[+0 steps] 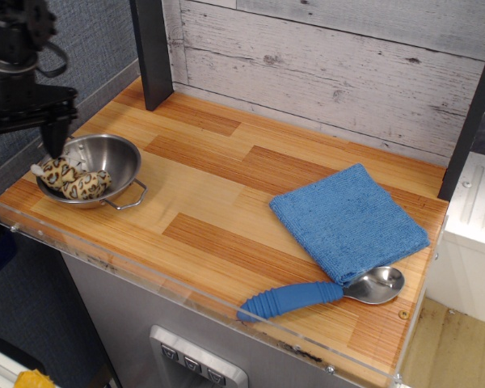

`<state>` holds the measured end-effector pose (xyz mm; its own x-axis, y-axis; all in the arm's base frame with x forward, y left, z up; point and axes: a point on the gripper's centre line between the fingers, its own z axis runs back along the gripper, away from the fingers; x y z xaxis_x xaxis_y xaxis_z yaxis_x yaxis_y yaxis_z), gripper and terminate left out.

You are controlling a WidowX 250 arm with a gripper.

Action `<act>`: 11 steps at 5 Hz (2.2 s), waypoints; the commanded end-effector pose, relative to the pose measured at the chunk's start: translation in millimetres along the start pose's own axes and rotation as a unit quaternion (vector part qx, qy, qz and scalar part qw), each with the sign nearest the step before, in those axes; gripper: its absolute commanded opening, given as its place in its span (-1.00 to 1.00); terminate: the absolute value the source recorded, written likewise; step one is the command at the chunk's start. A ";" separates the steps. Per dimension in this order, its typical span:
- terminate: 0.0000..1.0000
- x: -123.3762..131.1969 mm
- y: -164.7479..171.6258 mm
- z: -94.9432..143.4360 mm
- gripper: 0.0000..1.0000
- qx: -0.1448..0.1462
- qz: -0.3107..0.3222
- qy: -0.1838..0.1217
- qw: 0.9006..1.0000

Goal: Grab the food from the pot and replace it near the blue cloth.

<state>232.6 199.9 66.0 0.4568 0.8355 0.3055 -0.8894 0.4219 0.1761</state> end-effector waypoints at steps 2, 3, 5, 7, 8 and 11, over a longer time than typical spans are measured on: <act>-1.00 -20.7 -24.2 33.6 1.00 -0.005 -0.003 -0.032 0.999; -1.00 -18.2 -27.9 25.0 1.00 0.006 -0.012 -0.029 0.999; -1.00 -23.2 -37.6 -2.1 1.00 0.015 -0.027 -0.008 0.999; -1.00 -28.4 -48.9 -7.9 1.00 0.019 -0.039 -0.013 0.999; -1.00 -32.2 -52.9 -7.9 -1.00 0.018 -0.052 -0.024 0.998; -1.00 -32.9 -53.6 16.7 -1.00 -0.012 -0.068 -0.044 0.997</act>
<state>268.5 153.3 48.5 0.5836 0.7452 0.3226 -0.8120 0.5406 0.2201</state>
